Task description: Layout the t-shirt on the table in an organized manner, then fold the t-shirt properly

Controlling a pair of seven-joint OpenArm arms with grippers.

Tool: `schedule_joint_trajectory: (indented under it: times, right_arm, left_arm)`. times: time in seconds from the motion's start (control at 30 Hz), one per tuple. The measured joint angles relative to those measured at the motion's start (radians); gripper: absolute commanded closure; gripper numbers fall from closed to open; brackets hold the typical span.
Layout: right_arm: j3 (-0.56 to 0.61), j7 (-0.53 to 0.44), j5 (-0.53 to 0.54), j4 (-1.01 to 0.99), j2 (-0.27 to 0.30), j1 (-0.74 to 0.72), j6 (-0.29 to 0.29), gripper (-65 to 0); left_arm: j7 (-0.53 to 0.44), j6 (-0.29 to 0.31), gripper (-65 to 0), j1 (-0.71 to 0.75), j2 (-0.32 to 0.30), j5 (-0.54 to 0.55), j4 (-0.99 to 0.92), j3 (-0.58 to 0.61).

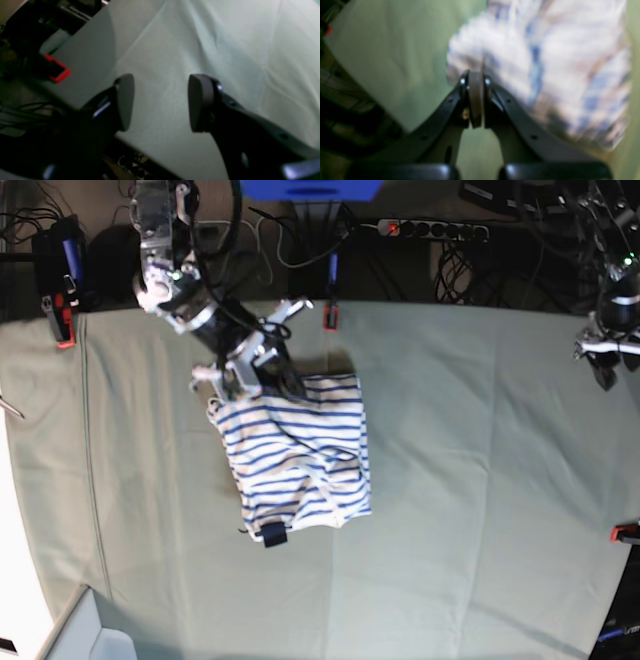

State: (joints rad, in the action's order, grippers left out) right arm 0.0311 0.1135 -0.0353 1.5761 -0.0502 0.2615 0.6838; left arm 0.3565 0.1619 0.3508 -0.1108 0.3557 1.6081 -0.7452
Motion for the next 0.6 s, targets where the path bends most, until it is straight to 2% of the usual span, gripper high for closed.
schedule_joint_trajectory:
  times: [0.07, 0.3, 0.33, 0.5, 0.6]
  right_arm:
    - [0.003, 0.074, -0.008, -0.026, -0.003, -0.078, 0.000, 0.0]
    - [0.004, 0.078, -0.001, -0.383, -0.032, -0.294, 0.000, 0.0]
    - [0.002, 0.058, 0.001, -0.443, -0.030, -0.305, 0.000, 0.0]
    - [0.002, -0.188, 0.042, -0.699, -0.030, -0.360, 0.002, 0.0]
    - [-0.001, -0.273, 0.050, -0.801, -0.027, -0.390, 0.019, 0.0]
  left_arm:
    - [0.000, 0.002, -33.6, -0.003, 0.000, 0.000, 0.000, 0.001]
    - [0.000, 0.003, -33.6, 0.001, 0.000, -0.008, 0.000, 0.000]
    - [0.003, 0.003, -33.6, 0.003, 0.000, -0.008, 0.000, -0.001]
    - [0.003, 0.003, -33.6, 0.003, -0.002, -0.008, -0.005, -0.001]
    - [0.003, 0.003, -33.6, 0.003, -0.002, -0.008, -0.008, -0.001]
